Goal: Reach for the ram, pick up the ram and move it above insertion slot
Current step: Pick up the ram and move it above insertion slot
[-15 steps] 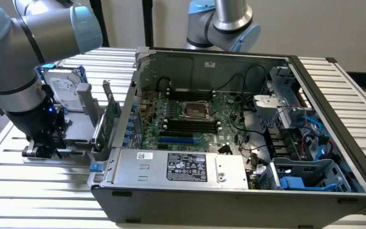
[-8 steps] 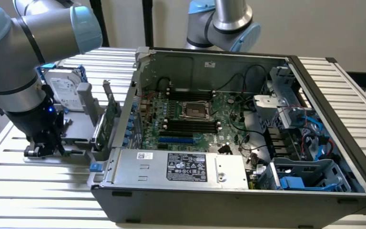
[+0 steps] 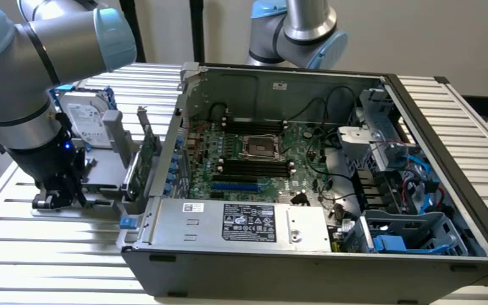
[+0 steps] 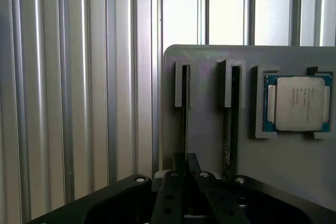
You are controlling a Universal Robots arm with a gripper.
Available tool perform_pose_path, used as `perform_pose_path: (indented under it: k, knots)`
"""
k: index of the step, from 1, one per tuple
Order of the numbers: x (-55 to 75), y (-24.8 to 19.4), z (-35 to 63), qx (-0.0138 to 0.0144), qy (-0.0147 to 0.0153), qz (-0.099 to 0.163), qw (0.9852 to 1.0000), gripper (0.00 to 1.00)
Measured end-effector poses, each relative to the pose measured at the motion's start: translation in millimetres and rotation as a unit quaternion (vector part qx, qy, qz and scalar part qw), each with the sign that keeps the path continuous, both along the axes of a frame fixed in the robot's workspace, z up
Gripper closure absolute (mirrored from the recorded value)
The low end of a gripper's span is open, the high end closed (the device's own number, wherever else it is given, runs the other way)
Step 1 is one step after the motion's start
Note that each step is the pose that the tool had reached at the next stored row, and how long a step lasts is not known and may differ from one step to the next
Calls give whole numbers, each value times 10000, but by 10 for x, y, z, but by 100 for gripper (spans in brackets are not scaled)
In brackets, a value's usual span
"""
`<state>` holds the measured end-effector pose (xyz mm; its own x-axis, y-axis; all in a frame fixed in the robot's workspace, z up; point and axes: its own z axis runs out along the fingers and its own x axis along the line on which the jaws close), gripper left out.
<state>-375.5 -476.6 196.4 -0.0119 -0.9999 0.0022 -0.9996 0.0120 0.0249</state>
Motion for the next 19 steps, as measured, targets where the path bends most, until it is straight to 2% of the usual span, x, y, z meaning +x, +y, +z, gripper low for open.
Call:
perform_pose_path:
  k: [12, 19]
  knots:
    - [0, -1, 21, 1, 0, 43, 10000, 86]
    - [0, -1, 79, 1, 0, 54, 10000, 86]
